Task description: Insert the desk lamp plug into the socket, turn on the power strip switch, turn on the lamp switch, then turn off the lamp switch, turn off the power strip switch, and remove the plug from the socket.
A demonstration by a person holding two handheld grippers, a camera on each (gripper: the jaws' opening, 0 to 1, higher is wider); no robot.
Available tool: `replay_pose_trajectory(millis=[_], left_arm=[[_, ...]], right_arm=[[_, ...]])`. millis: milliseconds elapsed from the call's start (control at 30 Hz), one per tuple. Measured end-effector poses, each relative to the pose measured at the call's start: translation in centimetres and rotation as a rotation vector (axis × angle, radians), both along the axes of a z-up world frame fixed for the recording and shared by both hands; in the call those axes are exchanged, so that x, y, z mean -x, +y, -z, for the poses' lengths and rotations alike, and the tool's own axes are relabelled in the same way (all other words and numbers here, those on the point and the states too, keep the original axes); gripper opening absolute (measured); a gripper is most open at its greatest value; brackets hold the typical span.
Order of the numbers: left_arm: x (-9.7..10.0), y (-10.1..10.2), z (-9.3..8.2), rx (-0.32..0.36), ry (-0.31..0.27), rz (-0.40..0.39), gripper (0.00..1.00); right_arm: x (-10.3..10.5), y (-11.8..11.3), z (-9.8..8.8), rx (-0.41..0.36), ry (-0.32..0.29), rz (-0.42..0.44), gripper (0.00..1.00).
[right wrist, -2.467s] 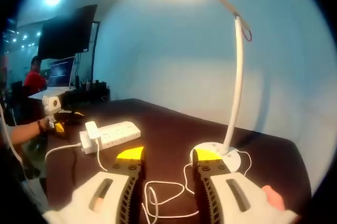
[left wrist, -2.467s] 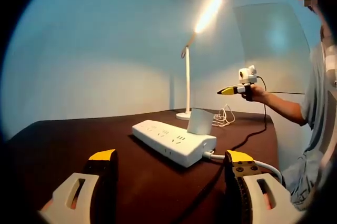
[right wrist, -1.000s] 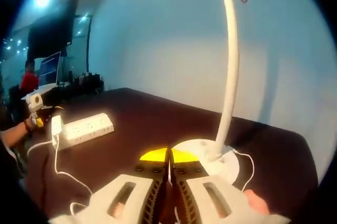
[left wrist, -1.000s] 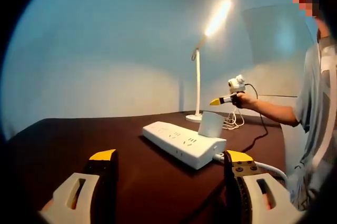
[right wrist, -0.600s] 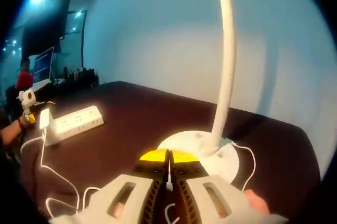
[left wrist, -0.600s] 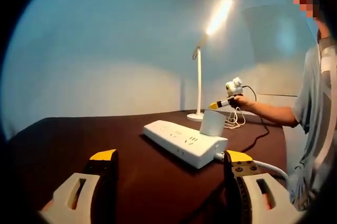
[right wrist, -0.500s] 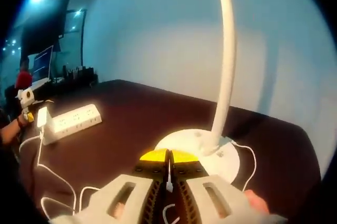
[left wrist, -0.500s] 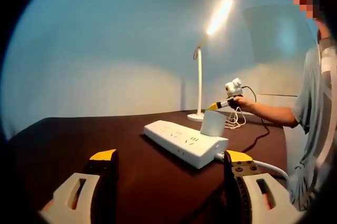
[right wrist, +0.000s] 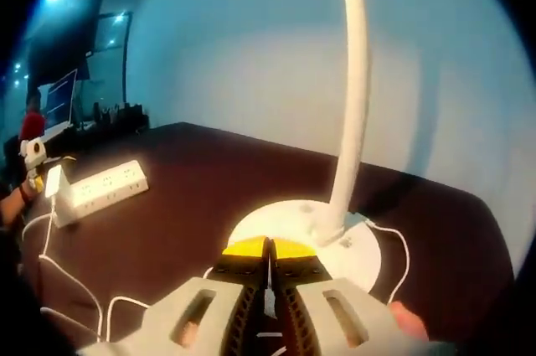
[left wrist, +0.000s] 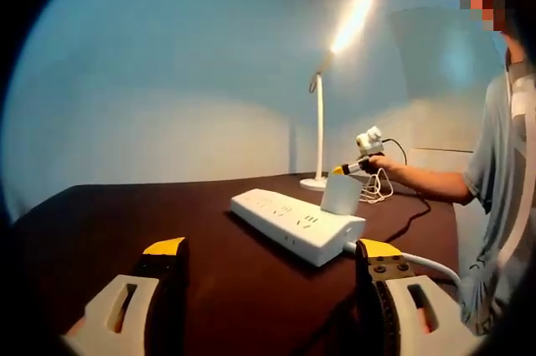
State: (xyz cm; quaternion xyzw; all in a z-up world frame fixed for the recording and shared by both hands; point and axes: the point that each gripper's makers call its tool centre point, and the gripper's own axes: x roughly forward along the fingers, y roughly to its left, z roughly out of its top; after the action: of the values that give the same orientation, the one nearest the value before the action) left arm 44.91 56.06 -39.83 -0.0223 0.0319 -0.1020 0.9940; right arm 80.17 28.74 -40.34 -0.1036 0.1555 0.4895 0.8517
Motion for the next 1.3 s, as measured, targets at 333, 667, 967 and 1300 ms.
replay_pose_trajectory(millis=[333,667,967,1300], left_arm=[[-0.1,0.1,0.1,-0.004,0.005,-0.002,0.78],[0.0,0.2,0.3,-0.009,0.014,-0.007,0.77],[-0.1,0.1,0.4,-0.008,0.022,-0.008,0.77],[-0.1,0.2,0.8,0.007,0.046,-0.017,0.76]], right_arm=[[0.1,-0.1,0.6,-0.006,0.002,0.023,0.04],[-0.7,0.0,1.1,0.012,-0.004,0.012,0.03],[-0.5,0.0,1.1,0.033,-0.026,0.004,0.03],[-0.3,-0.1,1.1,0.021,-0.008,0.019,0.02]])
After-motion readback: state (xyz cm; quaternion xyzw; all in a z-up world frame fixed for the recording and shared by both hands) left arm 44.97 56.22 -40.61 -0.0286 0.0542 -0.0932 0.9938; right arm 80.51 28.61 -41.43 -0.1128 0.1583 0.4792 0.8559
